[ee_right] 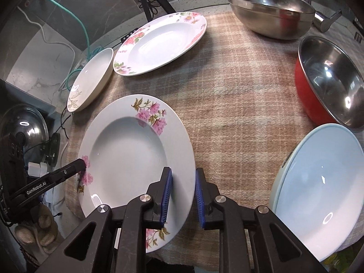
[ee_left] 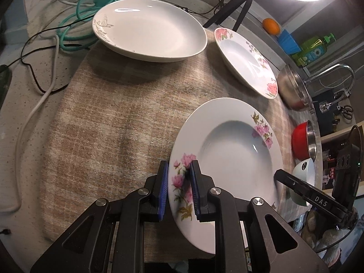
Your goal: Organize plates and bowls
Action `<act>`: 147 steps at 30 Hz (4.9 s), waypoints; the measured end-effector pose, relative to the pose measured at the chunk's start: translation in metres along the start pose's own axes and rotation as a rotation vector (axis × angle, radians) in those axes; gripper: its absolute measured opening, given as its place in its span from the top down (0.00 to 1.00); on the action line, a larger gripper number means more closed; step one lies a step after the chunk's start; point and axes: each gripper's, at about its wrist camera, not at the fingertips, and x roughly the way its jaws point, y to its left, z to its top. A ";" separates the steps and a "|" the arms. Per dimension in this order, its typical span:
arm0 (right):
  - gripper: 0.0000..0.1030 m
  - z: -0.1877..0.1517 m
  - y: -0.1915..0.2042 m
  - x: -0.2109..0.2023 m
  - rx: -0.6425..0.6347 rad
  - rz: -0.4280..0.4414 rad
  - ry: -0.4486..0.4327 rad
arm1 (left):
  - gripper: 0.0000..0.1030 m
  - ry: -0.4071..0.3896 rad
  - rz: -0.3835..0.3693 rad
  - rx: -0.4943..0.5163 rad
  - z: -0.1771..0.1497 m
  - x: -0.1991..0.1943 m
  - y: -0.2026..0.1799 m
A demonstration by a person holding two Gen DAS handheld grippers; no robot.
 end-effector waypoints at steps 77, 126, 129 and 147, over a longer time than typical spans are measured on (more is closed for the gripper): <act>0.72 0.032 0.014 -0.053 -0.074 -0.012 -0.113 | 0.82 -0.118 0.024 0.069 0.049 -0.048 -0.004; 0.72 0.176 -0.037 0.028 0.118 -0.051 -0.081 | 0.82 0.011 0.033 0.325 0.200 0.078 -0.066; 0.73 0.178 -0.035 0.032 0.111 -0.053 -0.075 | 0.86 0.012 0.036 0.338 0.198 0.080 -0.069; 0.90 0.181 -0.028 0.034 0.073 -0.064 -0.059 | 0.91 0.013 0.054 0.324 0.199 0.081 -0.074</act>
